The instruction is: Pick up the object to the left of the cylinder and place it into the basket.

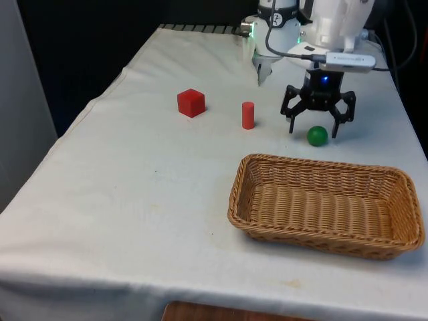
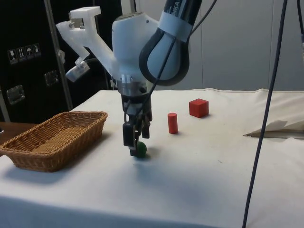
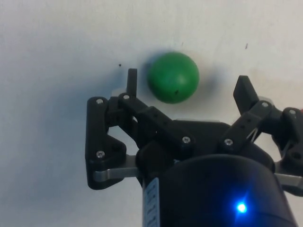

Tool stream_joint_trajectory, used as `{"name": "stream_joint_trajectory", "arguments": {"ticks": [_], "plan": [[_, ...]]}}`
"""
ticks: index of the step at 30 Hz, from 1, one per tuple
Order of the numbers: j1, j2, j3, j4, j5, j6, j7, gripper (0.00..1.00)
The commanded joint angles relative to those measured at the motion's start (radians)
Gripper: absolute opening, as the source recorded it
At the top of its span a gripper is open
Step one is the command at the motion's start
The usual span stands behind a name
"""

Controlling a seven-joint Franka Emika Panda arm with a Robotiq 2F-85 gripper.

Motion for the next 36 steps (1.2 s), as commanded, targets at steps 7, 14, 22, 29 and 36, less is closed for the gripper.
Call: {"name": "stream_joint_trajectory", "arguments": {"ticks": [7, 14, 22, 29, 36], "plan": [[-0.003, 0.012, 0.008, 0.000, 0.007, 0.008, 0.013, 1.00], [0.000, 0.013, 0.003, 0.001, 0.002, 0.003, 0.017, 1.00], [0.000, 0.014, 0.002, 0.002, 0.001, 0.002, 0.018, 0.22], [0.000, 0.014, 0.002, 0.002, 0.000, 0.001, 0.018, 0.00], [0.003, -0.012, -0.011, 0.006, -0.010, -0.017, 0.017, 0.00]]}}
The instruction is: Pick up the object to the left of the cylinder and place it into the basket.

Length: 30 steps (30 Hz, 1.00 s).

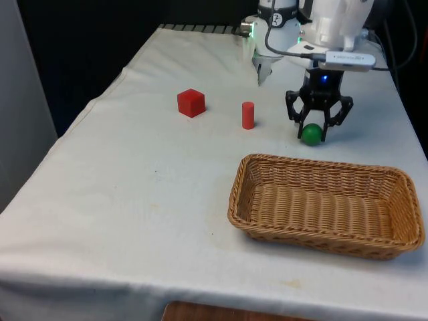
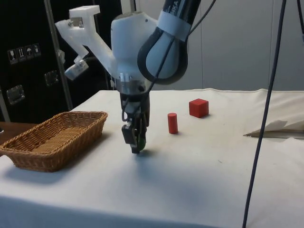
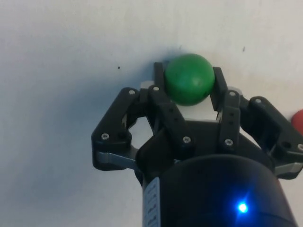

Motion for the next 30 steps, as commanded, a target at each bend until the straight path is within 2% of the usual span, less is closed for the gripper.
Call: {"name": "stream_joint_trajectory", "arguments": {"ticks": [1, 3, 4, 5, 13, 22, 30], "plan": [[0.004, -0.018, -0.011, 0.000, -0.009, -0.019, 0.001, 0.00], [0.004, -0.028, -0.015, 0.001, -0.013, -0.030, 0.000, 0.00], [0.000, -0.022, -0.007, 0.003, -0.005, -0.020, -0.004, 0.00], [0.004, -0.034, -0.016, 0.003, -0.015, -0.035, -0.001, 0.00], [-0.004, -0.059, -0.026, 0.037, -0.022, -0.080, -0.009, 0.00], [-0.008, -0.055, -0.032, 0.078, -0.017, -0.095, -0.011, 0.00], [-0.019, -0.037, -0.038, 0.135, -0.016, -0.110, -0.006, 0.00]]}}
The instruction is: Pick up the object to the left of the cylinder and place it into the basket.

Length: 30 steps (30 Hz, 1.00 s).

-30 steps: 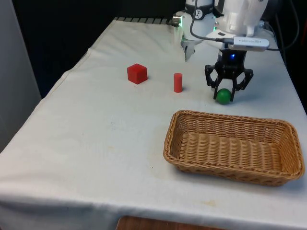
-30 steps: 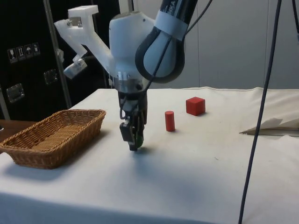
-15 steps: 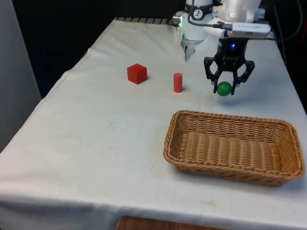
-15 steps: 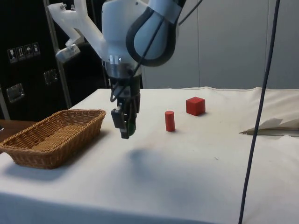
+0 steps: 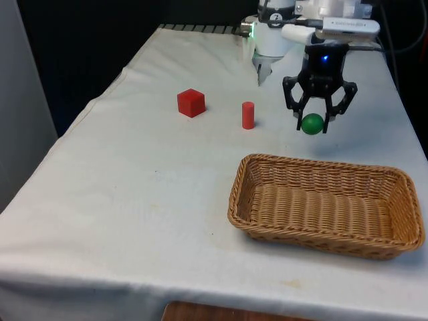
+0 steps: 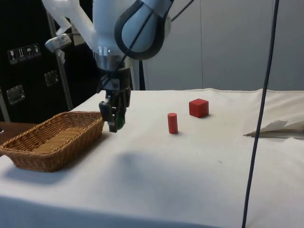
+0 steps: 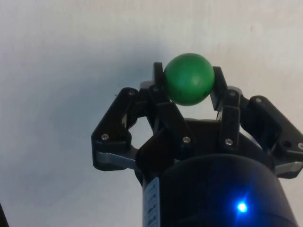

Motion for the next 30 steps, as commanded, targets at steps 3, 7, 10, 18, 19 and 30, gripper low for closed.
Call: {"name": "stream_joint_trajectory", "arguments": {"ticks": [3, 7, 10, 18, 19, 30], "plan": [[-0.004, 0.008, -0.002, 0.021, 0.000, -0.007, 0.000, 0.00], [-0.012, 0.023, -0.005, 0.059, 0.004, -0.024, -0.001, 0.00], [-0.016, 0.032, -0.007, 0.080, 0.004, -0.030, -0.002, 0.00], [-0.027, 0.060, -0.014, 0.145, 0.006, -0.047, -0.002, 0.00], [-0.028, 0.064, -0.014, 0.153, 0.006, -0.048, -0.001, 0.00], [-0.033, 0.109, -0.024, 0.225, 0.005, -0.048, 0.003, 0.00]]}}
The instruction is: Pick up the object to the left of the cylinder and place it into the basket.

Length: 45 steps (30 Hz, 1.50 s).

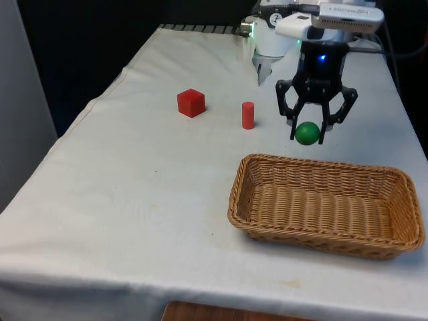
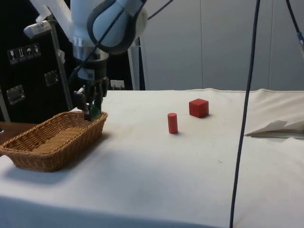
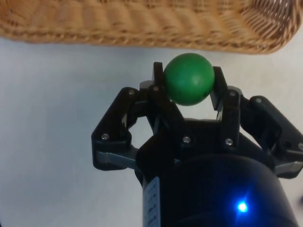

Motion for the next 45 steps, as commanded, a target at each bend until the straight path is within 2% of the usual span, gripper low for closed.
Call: {"name": "stream_joint_trajectory", "arguments": {"ticks": [1, 10, 11, 12, 18, 19, 20, 27, 28, 29, 30, 32, 38, 39, 40, 45], "plan": [[-0.009, 0.014, 0.004, 0.024, 0.008, -0.009, -0.003, 0.00], [-0.023, 0.085, 0.000, 0.123, 0.023, -0.018, -0.004, 0.00], [-0.014, 0.078, -0.009, 0.110, 0.014, -0.009, 0.000, 0.00], [-0.025, 0.095, 0.000, 0.135, 0.025, -0.019, -0.005, 0.00], [-0.040, 0.163, 0.000, 0.218, 0.050, -0.029, -0.013, 0.00], [-0.029, 0.161, -0.012, 0.210, 0.042, -0.021, -0.004, 0.00], [-0.043, 0.173, -0.001, 0.231, 0.055, -0.031, -0.015, 0.00], [-0.063, 0.249, -0.003, 0.320, 0.095, -0.037, -0.032, 0.00], [-0.065, 0.259, -0.003, 0.329, 0.101, -0.037, -0.036, 0.00], [-0.051, 0.256, -0.019, 0.321, 0.096, -0.030, -0.028, 0.00], [-0.068, 0.269, -0.003, 0.340, 0.109, -0.036, -0.040, 0.00], [-0.076, 0.302, -0.004, 0.370, 0.142, -0.034, -0.058, 0.00], [-0.074, 0.350, -0.015, 0.412, 0.209, -0.033, -0.094, 0.00], [-0.066, 0.354, -0.024, 0.410, 0.204, -0.030, -0.086, 0.00], [-0.073, 0.352, -0.016, 0.414, 0.211, -0.033, -0.095, 0.00], [-0.069, 0.356, -0.020, 0.415, 0.209, -0.031, -0.091, 0.00]]}}
